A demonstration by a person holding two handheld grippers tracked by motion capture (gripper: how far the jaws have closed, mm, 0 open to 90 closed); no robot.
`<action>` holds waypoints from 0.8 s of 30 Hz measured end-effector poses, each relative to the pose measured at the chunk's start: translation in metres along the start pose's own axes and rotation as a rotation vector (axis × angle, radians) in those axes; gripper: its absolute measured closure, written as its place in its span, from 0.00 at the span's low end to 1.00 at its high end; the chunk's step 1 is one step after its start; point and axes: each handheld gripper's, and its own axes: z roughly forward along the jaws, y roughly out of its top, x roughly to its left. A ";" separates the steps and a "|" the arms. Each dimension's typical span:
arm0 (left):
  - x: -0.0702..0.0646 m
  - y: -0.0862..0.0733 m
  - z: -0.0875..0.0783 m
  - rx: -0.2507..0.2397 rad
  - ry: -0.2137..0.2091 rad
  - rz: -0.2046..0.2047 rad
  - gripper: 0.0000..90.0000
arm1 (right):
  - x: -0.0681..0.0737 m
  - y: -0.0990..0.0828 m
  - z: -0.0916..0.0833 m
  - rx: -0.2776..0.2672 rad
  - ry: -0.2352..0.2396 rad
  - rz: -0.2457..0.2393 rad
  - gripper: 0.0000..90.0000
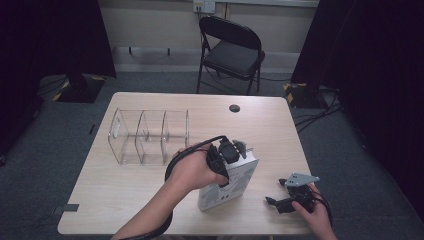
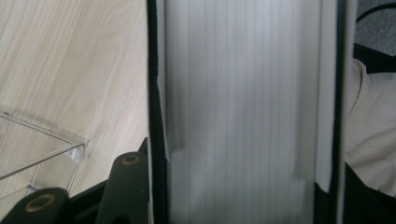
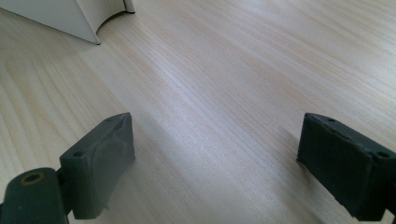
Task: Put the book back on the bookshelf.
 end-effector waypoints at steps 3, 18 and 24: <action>0.002 0.001 -0.002 0.015 -0.014 -0.020 0.59 | 0.000 0.000 0.000 0.000 0.000 -0.001 0.11; 0.002 -0.012 0.001 0.031 -0.016 0.007 0.58 | 0.000 0.000 0.000 0.000 0.001 0.000 0.11; 0.004 -0.012 0.002 0.037 -0.015 0.017 0.58 | 0.000 0.000 0.000 0.006 -0.001 0.003 0.11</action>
